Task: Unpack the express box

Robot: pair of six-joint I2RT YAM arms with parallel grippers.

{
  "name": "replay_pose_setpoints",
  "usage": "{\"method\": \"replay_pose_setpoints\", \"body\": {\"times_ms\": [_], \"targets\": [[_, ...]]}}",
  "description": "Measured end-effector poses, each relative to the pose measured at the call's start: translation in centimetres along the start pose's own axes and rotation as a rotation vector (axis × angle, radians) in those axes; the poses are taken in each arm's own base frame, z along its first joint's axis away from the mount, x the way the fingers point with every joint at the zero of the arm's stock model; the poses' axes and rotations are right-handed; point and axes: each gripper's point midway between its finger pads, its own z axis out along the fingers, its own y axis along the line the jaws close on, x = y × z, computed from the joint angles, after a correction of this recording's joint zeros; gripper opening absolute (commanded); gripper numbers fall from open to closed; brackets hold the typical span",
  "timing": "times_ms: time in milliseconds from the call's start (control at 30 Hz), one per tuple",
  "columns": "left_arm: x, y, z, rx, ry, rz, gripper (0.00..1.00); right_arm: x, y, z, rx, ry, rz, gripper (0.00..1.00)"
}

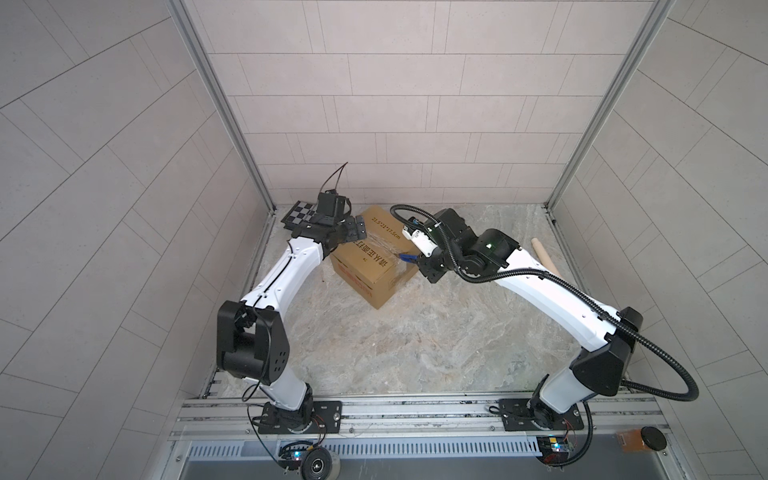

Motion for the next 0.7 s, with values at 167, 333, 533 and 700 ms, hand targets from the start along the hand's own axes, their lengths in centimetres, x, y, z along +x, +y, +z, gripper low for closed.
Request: {"method": "replay_pose_setpoints", "body": {"times_ms": [167,333,533,700], "targets": [[-0.1,0.0,2.1,-0.020,0.028,0.087,1.00,-0.1,-0.1,-0.2,0.005,0.023,-0.017,0.00],[-0.1,-0.9,3.1,0.025,0.038,0.150,1.00,-0.4,0.0,-0.3,0.018,0.054,-0.039,0.00],[0.1,-2.1,3.1,0.082,0.037,0.176,0.99,-1.8,0.3,-0.2,0.046,0.094,-0.081,0.00],[0.2,-2.4,3.5,0.092,0.018,0.189,1.00,-2.6,0.5,0.3,0.068,0.138,-0.107,0.00]]}}
